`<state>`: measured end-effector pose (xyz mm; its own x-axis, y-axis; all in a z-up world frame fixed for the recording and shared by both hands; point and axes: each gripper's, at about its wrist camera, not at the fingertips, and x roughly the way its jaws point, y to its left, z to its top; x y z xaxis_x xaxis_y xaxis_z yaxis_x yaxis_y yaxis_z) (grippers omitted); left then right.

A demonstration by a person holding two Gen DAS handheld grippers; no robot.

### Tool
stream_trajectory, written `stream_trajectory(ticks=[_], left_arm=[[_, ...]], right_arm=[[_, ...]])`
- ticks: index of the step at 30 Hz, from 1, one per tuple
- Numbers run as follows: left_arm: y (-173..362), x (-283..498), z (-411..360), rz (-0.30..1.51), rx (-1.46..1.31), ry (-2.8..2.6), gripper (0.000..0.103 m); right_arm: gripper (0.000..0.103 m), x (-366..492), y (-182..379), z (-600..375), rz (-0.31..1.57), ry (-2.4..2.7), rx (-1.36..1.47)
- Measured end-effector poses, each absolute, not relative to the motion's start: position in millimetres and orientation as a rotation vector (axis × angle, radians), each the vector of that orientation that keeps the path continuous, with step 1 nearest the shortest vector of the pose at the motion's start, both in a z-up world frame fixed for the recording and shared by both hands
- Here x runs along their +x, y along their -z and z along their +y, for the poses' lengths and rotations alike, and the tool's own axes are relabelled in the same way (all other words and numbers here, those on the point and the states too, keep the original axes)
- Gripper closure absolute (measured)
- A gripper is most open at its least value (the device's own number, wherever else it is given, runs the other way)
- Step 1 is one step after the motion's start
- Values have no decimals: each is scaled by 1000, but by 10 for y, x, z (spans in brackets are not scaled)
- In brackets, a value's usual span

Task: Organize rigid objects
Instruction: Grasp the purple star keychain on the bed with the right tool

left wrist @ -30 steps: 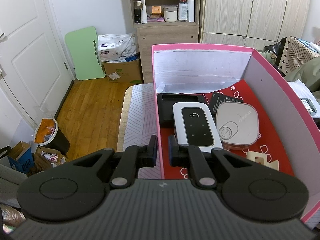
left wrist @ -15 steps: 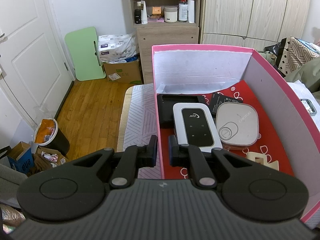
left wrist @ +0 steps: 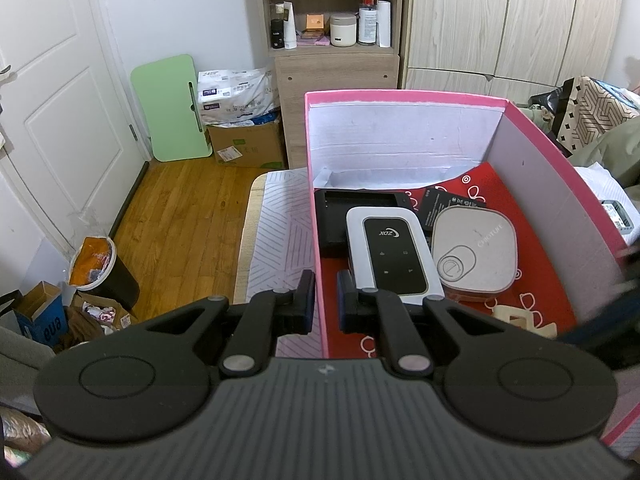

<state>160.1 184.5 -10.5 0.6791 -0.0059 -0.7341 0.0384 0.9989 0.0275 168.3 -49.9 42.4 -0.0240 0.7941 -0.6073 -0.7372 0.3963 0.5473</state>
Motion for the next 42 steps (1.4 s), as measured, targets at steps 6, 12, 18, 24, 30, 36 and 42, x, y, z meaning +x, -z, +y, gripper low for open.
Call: stream_trajectory(ticks=[6, 12, 18, 24, 30, 36, 42], left_arm=[[98, 1592, 1842, 818, 35, 23, 94], [98, 1588, 1849, 817, 25, 30, 94], [97, 1586, 1852, 817, 23, 30, 94], [100, 1600, 1860, 816, 10, 29, 94], [101, 1605, 1838, 818, 24, 27, 94], [102, 1626, 1834, 819, 25, 27, 94], [104, 1624, 1826, 817, 12, 22, 93]], right_arm=[[96, 1869, -178, -116, 1067, -1149, -30], [92, 1772, -437, -323, 964, -1129, -64], [84, 1771, -778, -971, 843, -985, 30], [78, 1827, -649, -1559, 811, -767, 71], [69, 1792, -96, -1675, 829, -648, -54], [58, 1725, 222, -1504, 820, -645, -146], [57, 1710, 341, -1368, 787, -629, -254]])
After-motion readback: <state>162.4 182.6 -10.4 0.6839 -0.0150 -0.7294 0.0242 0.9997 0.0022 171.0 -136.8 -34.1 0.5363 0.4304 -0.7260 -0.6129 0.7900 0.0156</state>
